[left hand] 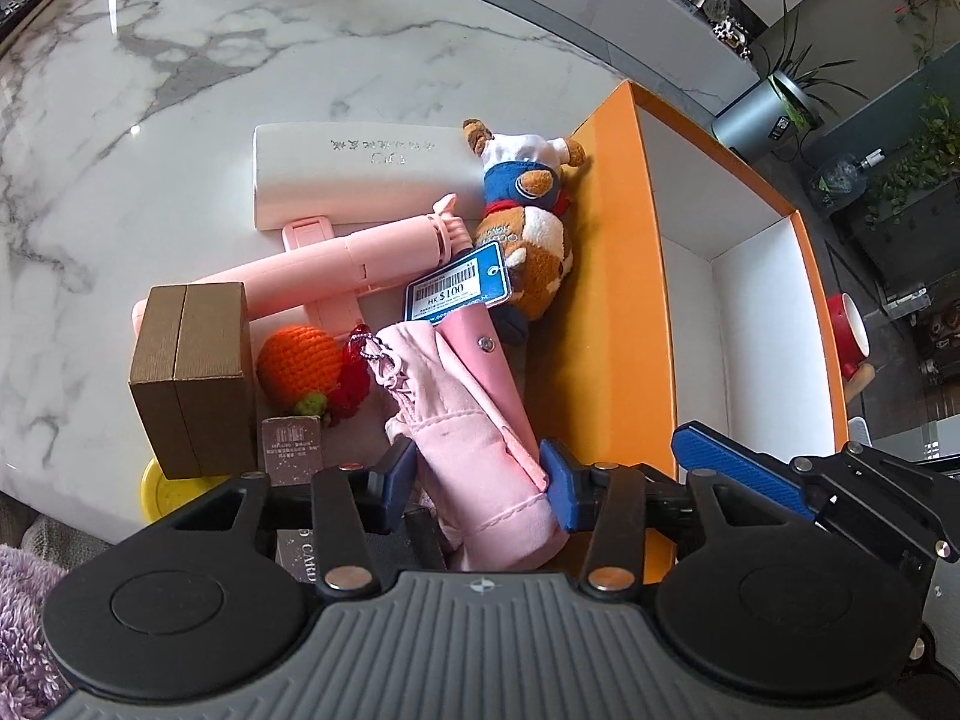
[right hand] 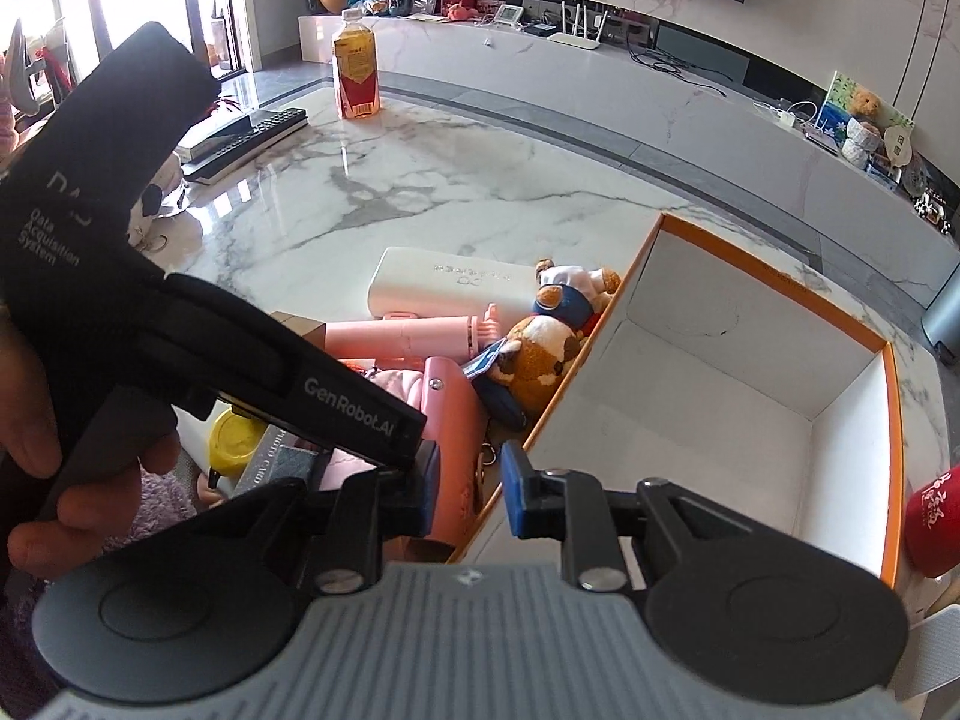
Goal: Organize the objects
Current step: 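Close the left gripper on the pink bag and lift it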
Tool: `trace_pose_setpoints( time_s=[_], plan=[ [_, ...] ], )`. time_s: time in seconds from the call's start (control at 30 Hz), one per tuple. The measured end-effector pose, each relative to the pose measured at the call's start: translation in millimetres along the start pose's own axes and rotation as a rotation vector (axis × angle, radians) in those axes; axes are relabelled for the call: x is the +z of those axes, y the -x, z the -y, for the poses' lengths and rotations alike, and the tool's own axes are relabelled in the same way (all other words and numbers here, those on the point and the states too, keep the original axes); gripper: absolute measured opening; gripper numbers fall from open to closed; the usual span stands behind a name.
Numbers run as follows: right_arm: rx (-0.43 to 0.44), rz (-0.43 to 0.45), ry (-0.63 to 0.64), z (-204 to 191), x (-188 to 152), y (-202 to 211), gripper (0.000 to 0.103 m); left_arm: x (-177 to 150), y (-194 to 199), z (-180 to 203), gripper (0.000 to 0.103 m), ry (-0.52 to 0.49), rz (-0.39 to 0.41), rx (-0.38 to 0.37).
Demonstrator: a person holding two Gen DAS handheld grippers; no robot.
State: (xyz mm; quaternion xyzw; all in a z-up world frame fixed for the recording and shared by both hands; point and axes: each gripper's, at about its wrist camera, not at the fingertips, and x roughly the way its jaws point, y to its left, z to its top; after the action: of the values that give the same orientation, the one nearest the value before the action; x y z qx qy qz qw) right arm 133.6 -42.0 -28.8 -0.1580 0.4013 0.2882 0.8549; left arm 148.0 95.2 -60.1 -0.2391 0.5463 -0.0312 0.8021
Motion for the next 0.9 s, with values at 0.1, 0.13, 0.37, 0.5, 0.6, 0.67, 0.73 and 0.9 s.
trace_pose_setpoints(
  time_s=[0.1, 0.13, 0.37, 0.5, 0.6, 0.67, 0.73, 0.9],
  plan=[
    [0.019, -0.008, -0.002, 1.6, 3.1, -2.0, 0.024, -0.7, 4.2, -0.3, 0.041, -0.007, 0.021, -0.008],
    [0.024, -0.009, -0.005, 1.5, 4.2, -1.7, 0.024, -0.3, 7.0, -0.3, 0.038, -0.014, 0.030, -0.011],
    [0.064, -0.039, -0.035, -0.1, 19.3, -4.7, 0.025, 4.1, 44.0, 5.2, 0.034, -0.096, 0.167, -0.010],
    [0.058, -0.067, -0.009, -10.4, 29.3, -13.9, 0.025, 7.6, 66.4, 7.9, 0.033, -0.157, 0.268, 0.027],
    [0.039, -0.122, 0.001, -18.3, 36.9, -27.8, 0.027, 9.5, 71.9, 3.7, 0.033, -0.164, 0.282, 0.031],
    [0.039, -0.160, 0.005, -23.1, 40.2, -38.2, 0.031, 9.1, 70.9, -1.9, 0.033, -0.157, 0.281, 0.025],
    [0.038, -0.199, 0.008, -27.9, 41.6, -47.4, 0.031, 8.2, 70.2, -8.9, 0.033, -0.143, 0.282, 0.016],
    [0.061, -0.276, 0.025, -42.9, 39.9, -64.1, 0.039, 8.0, 72.6, -28.2, 0.033, -0.116, 0.299, -0.010]
  ],
)
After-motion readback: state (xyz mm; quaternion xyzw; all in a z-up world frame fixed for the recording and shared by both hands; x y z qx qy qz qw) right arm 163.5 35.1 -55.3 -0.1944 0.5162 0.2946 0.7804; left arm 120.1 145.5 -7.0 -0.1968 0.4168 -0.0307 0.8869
